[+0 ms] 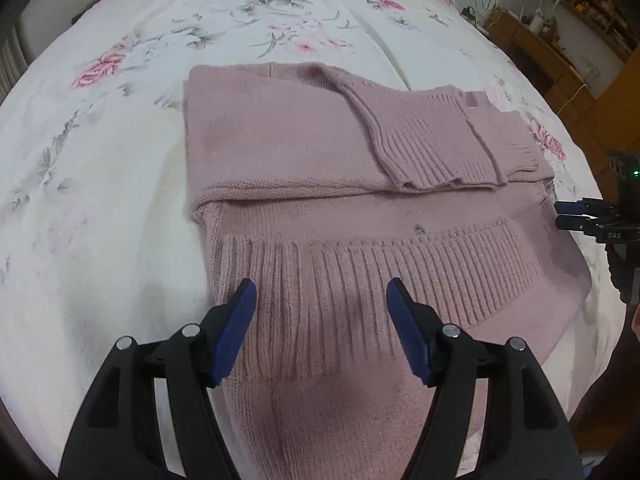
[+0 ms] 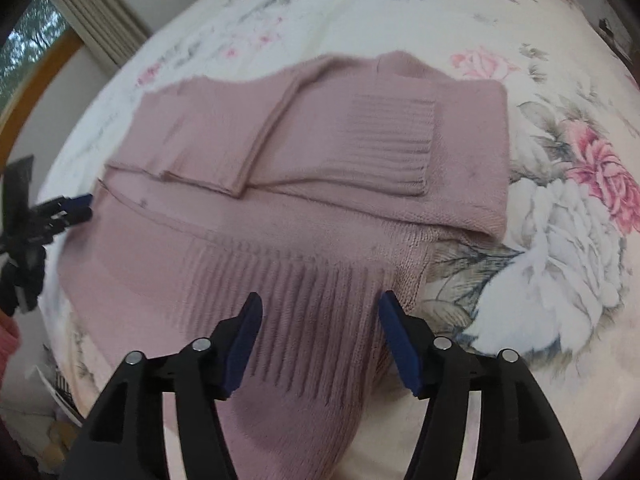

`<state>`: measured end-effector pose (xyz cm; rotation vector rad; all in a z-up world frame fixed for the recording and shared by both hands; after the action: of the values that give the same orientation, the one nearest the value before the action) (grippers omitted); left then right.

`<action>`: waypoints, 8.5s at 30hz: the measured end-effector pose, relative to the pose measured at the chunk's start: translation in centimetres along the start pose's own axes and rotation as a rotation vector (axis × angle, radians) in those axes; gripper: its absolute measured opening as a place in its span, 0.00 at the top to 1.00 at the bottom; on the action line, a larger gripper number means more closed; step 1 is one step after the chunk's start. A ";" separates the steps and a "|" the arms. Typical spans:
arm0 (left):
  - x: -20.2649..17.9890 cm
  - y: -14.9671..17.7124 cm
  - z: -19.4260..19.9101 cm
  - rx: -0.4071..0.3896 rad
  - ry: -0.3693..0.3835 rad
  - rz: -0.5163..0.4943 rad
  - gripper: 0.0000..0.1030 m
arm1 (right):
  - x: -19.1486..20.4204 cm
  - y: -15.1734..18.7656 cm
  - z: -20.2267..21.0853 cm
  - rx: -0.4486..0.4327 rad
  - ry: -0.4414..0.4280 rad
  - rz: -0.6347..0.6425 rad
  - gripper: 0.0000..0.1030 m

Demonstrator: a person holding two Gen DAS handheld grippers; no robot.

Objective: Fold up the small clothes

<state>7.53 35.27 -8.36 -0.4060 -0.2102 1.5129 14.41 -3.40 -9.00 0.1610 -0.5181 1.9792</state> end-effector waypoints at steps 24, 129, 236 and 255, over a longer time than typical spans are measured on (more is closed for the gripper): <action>0.6 -0.2 -0.2 -0.053 -0.092 -0.011 0.57 | -0.3 1.0 -0.1 -0.006 -0.121 -0.017 0.73; -2.1 -1.9 -2.8 -0.038 -0.120 0.077 0.41 | -3.9 2.9 1.4 0.011 -0.043 -0.244 0.90; -6.9 -9.9 -5.4 0.023 0.474 0.405 0.25 | 0.9 -5.2 3.9 -0.142 -0.273 -0.376 0.53; -11.6 -12.5 -10.2 0.104 0.544 0.462 0.56 | -3.5 -1.4 0.5 -0.113 -0.283 -0.428 0.53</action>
<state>22.30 22.39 -11.55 -0.8026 0.4153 1.7875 17.13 -5.98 -9.37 0.4478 -0.7113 1.5131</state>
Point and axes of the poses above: each gripper's, at about its wrist camera, not at the fingertips, and z roughly against the way its jaws point, x to its left, y to its underside, the point moved 1 cm from there along -z, roughly the way its jaws point, and after that the axes turned 7 degrees about -y, right-handed, at the moved point
